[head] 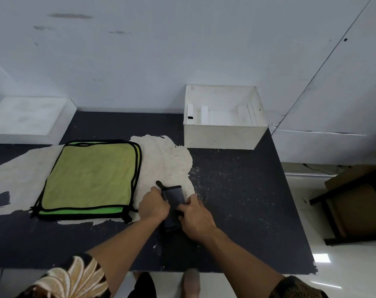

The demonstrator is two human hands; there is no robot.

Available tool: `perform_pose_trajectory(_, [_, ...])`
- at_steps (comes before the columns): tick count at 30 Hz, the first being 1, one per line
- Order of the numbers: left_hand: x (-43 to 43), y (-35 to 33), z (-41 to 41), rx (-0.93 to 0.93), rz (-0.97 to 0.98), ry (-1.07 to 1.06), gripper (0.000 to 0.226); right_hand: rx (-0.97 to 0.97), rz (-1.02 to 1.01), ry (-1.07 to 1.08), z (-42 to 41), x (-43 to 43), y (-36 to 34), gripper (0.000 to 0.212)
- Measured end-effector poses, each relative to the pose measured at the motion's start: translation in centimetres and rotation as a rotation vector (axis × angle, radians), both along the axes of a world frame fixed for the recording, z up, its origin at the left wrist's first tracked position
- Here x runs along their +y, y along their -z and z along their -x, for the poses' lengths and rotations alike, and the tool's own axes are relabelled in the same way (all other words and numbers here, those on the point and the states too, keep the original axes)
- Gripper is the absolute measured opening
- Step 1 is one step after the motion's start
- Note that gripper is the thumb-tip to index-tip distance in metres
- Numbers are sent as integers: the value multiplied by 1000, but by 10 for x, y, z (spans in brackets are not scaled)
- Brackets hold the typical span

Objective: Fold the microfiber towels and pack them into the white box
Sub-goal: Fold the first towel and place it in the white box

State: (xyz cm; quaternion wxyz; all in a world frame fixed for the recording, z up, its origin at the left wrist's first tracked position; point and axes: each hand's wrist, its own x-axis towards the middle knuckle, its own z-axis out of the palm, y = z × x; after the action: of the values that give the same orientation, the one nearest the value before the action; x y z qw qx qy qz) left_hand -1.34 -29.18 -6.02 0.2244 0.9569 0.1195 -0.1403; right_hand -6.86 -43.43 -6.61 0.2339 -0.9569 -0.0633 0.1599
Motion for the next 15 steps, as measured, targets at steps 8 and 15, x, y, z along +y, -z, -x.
perform_pose_trajectory(8, [-1, -3, 19, 14, 32, 114, 39, 141, -150, 274, -16, 12, -2, 18])
perform_pose_trajectory(15, [2, -5, 19, 89, 58, 112, 45, 316, -481, 665, -25, 19, 1, 54])
